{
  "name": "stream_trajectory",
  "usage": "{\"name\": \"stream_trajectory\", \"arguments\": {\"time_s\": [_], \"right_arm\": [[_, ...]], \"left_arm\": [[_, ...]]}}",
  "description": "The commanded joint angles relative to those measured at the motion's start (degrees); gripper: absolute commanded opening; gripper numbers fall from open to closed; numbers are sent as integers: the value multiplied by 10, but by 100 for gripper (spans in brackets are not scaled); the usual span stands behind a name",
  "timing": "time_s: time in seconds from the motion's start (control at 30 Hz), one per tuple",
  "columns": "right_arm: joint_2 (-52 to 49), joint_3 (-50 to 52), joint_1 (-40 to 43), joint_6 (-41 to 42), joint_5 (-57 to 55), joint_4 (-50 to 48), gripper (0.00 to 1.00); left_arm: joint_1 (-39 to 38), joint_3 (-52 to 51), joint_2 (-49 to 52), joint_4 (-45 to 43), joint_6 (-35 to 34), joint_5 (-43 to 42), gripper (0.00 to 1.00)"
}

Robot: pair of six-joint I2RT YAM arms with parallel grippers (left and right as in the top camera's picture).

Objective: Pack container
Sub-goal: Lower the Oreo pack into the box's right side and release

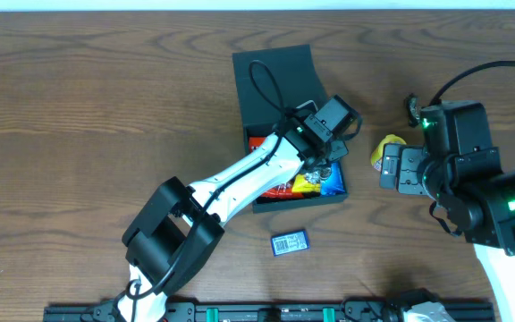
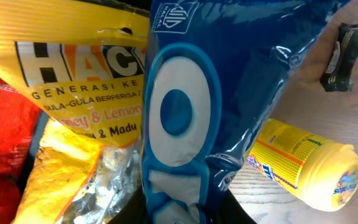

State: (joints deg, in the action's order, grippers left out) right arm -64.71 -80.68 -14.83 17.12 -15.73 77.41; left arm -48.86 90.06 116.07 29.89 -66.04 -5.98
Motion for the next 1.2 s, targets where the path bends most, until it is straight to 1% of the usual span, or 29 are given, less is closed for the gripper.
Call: {"name": "stream_trajectory", "arguments": {"time_s": [0.0, 0.1, 0.2, 0.3, 0.37, 0.43, 0.53, 0.63, 0.73, 0.87, 0.97, 1.07, 1.13, 1.17], "right_arm": [[5, -1, 4, -9, -9, 2, 99], [5, -1, 4, -9, -9, 2, 99], [5, 0, 4, -9, -9, 2, 99], [5, 3, 4, -9, -9, 2, 99], [5, 6, 4, -9, -10, 1, 99], [5, 7, 4, -9, -10, 2, 99], [5, 7, 4, -9, -10, 1, 99], [5, 7, 4, -9, -10, 2, 99], [5, 7, 4, -9, -10, 2, 99], [5, 7, 4, -14, -10, 1, 99], [5, 7, 4, -16, -13, -2, 99], [5, 7, 4, -15, -21, -5, 99], [5, 7, 4, -16, -21, -7, 99], [5, 7, 4, -15, -21, -7, 99]], "left_arm": [[-1, 11, 8, 6, -4, 11, 10], [-1, 11, 8, 12, -4, 17, 19], [-1, 11, 8, 14, -4, 17, 20], [-1, 11, 8, 14, -4, 17, 29], [-1, 11, 8, 14, -5, 17, 31], [-1, 11, 8, 14, -5, 17, 37], [-1, 11, 8, 14, -5, 17, 42], [-1, 11, 8, 14, -4, 16, 50], [-1, 11, 5, 6, 1, 12, 54], [1, 21, -9, -8, 28, 21, 56], [2, 39, -32, -4, 79, 40, 58], [2, 60, -69, 32, 143, 92, 64], [2, 70, -98, 65, 192, 132, 70], [2, 73, -116, 83, 225, 157, 76]]}}
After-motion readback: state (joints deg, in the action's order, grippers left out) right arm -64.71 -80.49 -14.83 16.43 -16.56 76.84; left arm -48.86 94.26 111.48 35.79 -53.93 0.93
